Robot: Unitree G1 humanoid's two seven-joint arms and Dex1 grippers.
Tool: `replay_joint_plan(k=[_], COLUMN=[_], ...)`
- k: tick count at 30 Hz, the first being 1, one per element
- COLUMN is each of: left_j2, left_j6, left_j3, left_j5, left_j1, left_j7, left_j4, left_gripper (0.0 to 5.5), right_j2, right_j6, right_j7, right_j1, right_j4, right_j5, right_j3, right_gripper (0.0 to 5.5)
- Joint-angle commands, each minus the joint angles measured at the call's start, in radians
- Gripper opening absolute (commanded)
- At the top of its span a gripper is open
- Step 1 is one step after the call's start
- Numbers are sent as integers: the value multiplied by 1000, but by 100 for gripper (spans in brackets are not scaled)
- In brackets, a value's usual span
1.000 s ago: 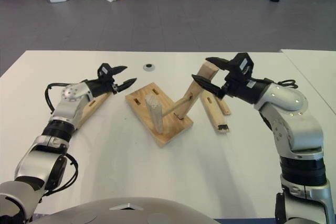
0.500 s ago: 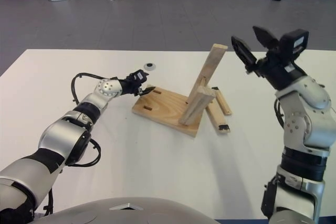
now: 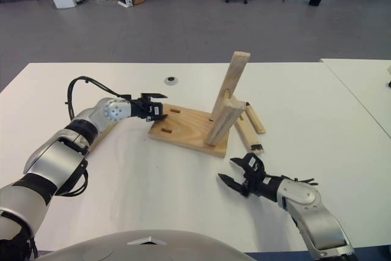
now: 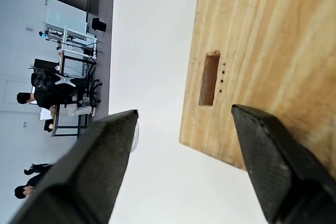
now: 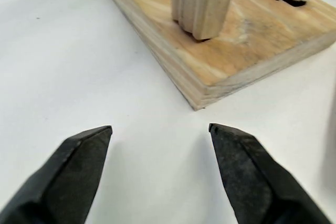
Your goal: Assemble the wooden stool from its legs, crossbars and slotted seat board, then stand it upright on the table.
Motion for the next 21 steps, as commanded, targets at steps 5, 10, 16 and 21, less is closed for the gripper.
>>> replay_joint_plan(k=[5,10,16,21], left_j2=[172,346,406,275], left_j6=[-147,-20,157,366], left_j3=[-82,-129,-118,117], left_j5=[-83,-356,-457,-595], left_j1=[346,534,622,511], left_j7=[-292,-539,-623,-429], left_j4=[-247,-743,-1013,-1002], left_gripper=[331,331,331,331], right_j2=[96,169,205,191], right_j6=[-75,-101,-146,-144], right_j7=[-121,-174,-225,-218], right_j1=[-147,-285,-332,-272], right_j4=[122,220,285,229], right_j5=[-108,-144,-173,-182], right_j3=[32,51,34,39], right_gripper=[347,347,347,347])
